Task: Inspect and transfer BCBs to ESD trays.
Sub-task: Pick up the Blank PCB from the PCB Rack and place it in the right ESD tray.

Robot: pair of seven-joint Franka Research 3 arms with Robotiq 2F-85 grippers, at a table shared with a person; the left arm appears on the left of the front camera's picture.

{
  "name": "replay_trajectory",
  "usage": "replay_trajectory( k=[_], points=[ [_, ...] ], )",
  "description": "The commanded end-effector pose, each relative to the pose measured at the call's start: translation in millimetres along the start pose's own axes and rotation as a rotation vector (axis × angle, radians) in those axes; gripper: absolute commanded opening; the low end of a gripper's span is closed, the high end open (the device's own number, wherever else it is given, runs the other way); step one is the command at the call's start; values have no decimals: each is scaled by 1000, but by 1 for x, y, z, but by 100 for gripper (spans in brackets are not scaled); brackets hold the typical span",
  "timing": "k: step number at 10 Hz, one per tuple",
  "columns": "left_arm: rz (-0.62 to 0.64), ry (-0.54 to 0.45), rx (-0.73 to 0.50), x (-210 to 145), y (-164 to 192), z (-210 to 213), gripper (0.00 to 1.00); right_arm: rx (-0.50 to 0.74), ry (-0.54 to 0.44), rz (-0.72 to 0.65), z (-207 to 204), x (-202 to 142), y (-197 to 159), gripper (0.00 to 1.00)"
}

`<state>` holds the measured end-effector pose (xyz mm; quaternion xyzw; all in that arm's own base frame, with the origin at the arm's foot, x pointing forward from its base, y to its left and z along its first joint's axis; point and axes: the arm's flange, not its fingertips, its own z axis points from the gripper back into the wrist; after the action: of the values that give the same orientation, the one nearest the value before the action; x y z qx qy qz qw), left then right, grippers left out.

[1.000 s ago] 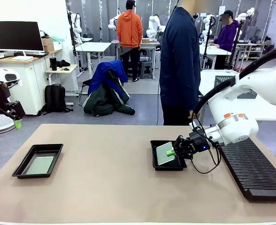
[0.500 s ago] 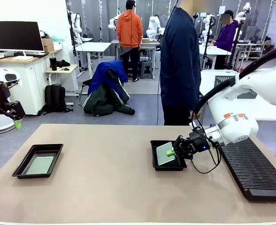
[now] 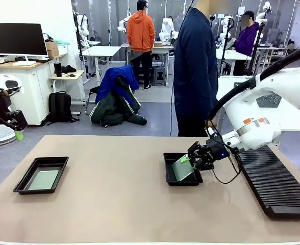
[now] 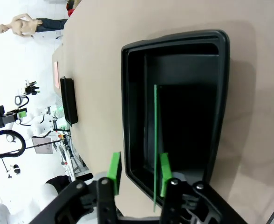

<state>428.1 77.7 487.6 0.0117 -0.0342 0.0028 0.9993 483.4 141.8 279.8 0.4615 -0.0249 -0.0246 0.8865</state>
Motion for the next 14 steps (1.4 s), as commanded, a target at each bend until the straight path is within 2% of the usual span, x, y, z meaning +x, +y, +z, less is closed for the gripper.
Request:
replay_trajectory(
  k=[1, 2, 5, 10, 14],
  points=[
    [16, -3, 3, -2, -1, 0, 100, -72, 6, -21, 6, -1, 13, 60],
    [16, -3, 3, -2, -1, 0, 100, -100, 10, -17, 9, -1, 19, 72],
    [16, -3, 3, -2, -1, 0, 100, -225, 50, -34, 10, 0, 45, 98],
    [16, -3, 3, -2, -1, 0, 100, -530, 22, -66, 20, -7, 92, 100],
    [16, -3, 3, -2, -1, 0, 100, -621, 0, -82, 29, -11, 107, 100]
  ],
)
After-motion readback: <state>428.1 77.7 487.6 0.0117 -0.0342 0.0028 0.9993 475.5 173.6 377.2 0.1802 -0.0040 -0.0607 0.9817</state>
